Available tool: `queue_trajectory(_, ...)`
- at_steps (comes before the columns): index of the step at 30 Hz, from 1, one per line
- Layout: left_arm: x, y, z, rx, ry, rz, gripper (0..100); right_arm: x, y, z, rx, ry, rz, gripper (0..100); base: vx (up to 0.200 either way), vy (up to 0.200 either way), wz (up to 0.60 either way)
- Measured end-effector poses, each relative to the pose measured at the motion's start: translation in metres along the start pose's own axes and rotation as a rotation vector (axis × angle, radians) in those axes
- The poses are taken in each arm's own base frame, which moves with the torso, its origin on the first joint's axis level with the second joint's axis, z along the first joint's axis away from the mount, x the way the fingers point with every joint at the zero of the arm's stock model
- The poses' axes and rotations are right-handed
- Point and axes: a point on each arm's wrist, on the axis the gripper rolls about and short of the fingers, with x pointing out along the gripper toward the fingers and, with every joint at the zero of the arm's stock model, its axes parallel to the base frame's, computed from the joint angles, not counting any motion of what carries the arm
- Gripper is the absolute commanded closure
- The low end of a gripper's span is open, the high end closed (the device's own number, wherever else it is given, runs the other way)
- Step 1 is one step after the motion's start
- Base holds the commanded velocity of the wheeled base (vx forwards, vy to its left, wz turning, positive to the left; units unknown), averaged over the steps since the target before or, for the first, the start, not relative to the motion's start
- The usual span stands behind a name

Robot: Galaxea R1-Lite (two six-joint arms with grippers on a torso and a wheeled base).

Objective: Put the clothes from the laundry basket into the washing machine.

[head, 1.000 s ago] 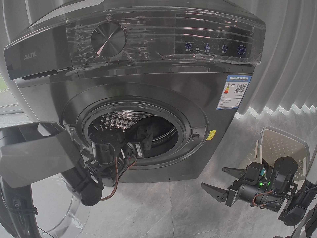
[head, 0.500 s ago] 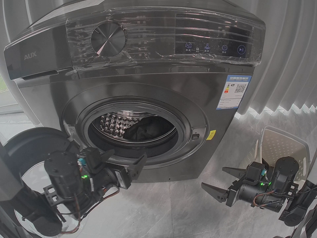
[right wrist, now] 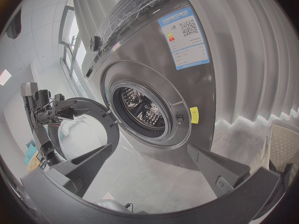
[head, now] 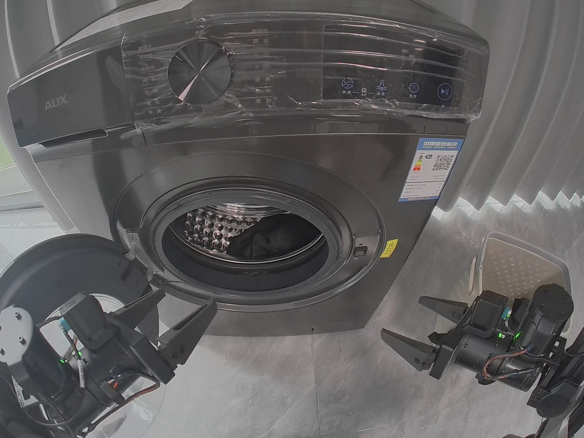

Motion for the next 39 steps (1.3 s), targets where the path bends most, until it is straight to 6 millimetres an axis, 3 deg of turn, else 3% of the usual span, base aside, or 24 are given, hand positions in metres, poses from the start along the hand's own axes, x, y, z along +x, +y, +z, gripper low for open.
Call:
queue_trajectory(12, -0.016, 0.004, 0.004, -0.012, -0.010, 0.017, 0, -0.011, 0.001, 0.016, -0.026, -0.090, 0.004, 0, 0.000, 0.000, 0.00)
queue_trajectory(28, -0.018, 0.006, 0.004, 0.107, -0.013, 0.053, 0, -0.051, -0.012, 0.045, -0.062, -0.275, -0.083, 0, 0.000, 0.000, 0.00)
queue_trajectory(39, -0.018, 0.007, 0.005, 0.137, -0.017, 0.070, 0, -0.065, -0.018, 0.055, -0.097, -0.344, -0.140, 0, 0.000, -0.164, 0.00)
